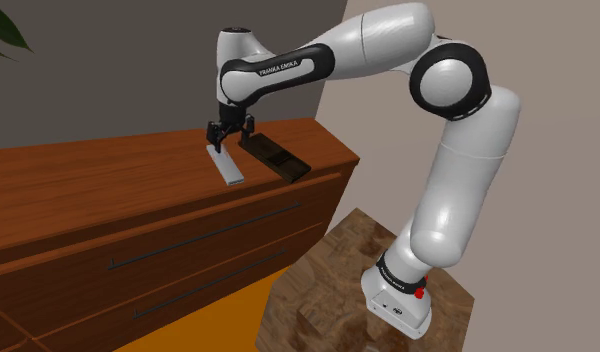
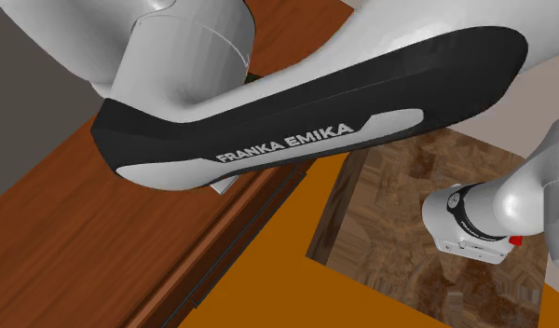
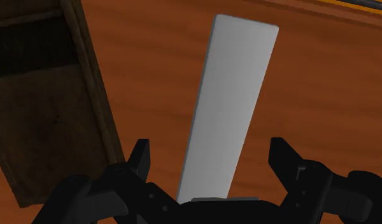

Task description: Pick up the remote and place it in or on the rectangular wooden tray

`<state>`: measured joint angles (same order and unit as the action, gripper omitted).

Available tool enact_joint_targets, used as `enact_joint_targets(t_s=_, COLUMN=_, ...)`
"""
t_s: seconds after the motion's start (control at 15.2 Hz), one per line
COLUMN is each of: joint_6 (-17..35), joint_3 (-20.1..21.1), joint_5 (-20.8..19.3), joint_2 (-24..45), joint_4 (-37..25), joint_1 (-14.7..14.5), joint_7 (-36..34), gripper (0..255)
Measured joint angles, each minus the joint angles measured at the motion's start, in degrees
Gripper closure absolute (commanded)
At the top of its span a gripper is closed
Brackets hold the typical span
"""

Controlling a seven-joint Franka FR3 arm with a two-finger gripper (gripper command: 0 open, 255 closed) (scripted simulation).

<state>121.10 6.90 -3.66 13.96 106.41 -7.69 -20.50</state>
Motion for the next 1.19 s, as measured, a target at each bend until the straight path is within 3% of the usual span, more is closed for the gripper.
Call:
enact_joint_targets(t_s=0.33, joint_6=1.23, joint_3=0.03, joint_5=-0.51, joint_2=5.93, joint_4=-3.91, joint_1=-0.64, joint_7=-0.96, gripper=0)
enact_joint_targets(t_s=0.66, joint_6=4.46, joint_3=-0.08, joint_5=-0.84, joint_2=7.63, joint_4=-2.33, joint_1=-0.77, joint_7=-1.31, gripper=0)
enact_joint_targets(t_s=1.06, joint_6=4.84, joint_3=-0.1, joint_5=-0.9, joint_2=7.97, joint_4=-2.31, joint_1=-0.79, joint_7=-1.36, gripper=0)
enact_joint_targets(t_s=1.12, joint_6=4.84, joint_3=-0.1, joint_5=-0.9, joint_2=7.97, joint_4=-2.31, joint_1=-0.79, joint_7=-1.36, gripper=255)
enact_joint_targets(t_s=1.19, joint_6=4.84, joint_3=-0.1, joint_5=-0.9, joint_2=7.94, joint_4=-2.33, joint_1=-0.79, joint_7=-1.36, gripper=255)
